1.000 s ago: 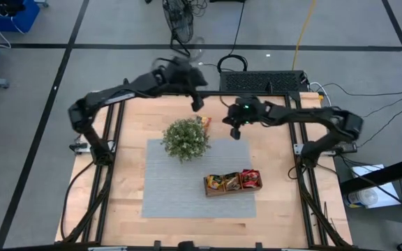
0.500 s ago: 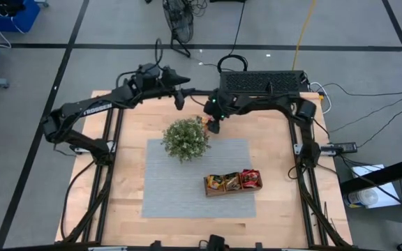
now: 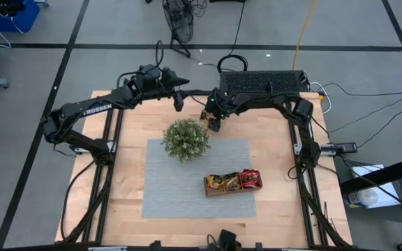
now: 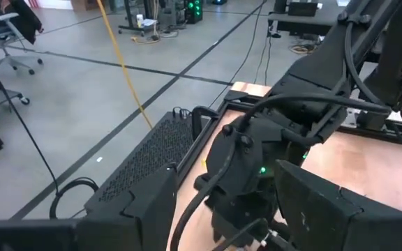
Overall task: Pick & Place Tea
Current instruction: Put the mango tea sachet into the brown organizer
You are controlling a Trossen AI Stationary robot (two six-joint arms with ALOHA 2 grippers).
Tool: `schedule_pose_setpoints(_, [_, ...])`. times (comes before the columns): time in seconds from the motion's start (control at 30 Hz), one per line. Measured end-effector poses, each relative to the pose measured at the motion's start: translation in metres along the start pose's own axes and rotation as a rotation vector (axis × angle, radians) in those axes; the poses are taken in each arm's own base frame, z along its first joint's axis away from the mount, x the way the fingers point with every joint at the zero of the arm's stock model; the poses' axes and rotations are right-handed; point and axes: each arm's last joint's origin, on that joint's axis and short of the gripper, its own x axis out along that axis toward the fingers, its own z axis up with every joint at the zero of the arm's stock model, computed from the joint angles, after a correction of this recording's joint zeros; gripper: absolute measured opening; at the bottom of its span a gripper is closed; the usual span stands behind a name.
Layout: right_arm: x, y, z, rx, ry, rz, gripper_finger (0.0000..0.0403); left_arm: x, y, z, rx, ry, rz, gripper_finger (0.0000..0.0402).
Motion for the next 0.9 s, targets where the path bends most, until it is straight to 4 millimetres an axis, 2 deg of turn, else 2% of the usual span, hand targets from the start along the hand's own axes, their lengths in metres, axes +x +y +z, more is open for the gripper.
schedule_pose_setpoints(0.2, [-0.004,-0.001,-0.015,0.034,0.157,0.042,0.0244,0.000,0.000,0.000,0.016,0.002,0.000,0.0239])
schedule_pose_setpoints(0.33, [-0.004,0.002,-0.019,0.024,0.194,0.063,0.0223,0.000,0.000,-0.001,0.017,0.007,0.001,0.0239])
schedule_pose_setpoints(0.47, [-0.004,0.002,-0.020,0.015,0.194,0.098,0.0170,0.000,0.000,-0.001,0.016,0.007,0.001,0.0239])
schedule_pose_setpoints(0.73, [-0.004,0.003,-0.019,-0.018,0.179,0.121,0.0020,0.000,0.000,-0.003,0.013,0.027,-0.001,0.0239])
schedule_pose_setpoints(0.9, [-0.021,0.004,-0.013,-0.036,0.147,0.062,0.0019,0.000,0.000,-0.004,0.007,0.039,-0.002,0.0239])
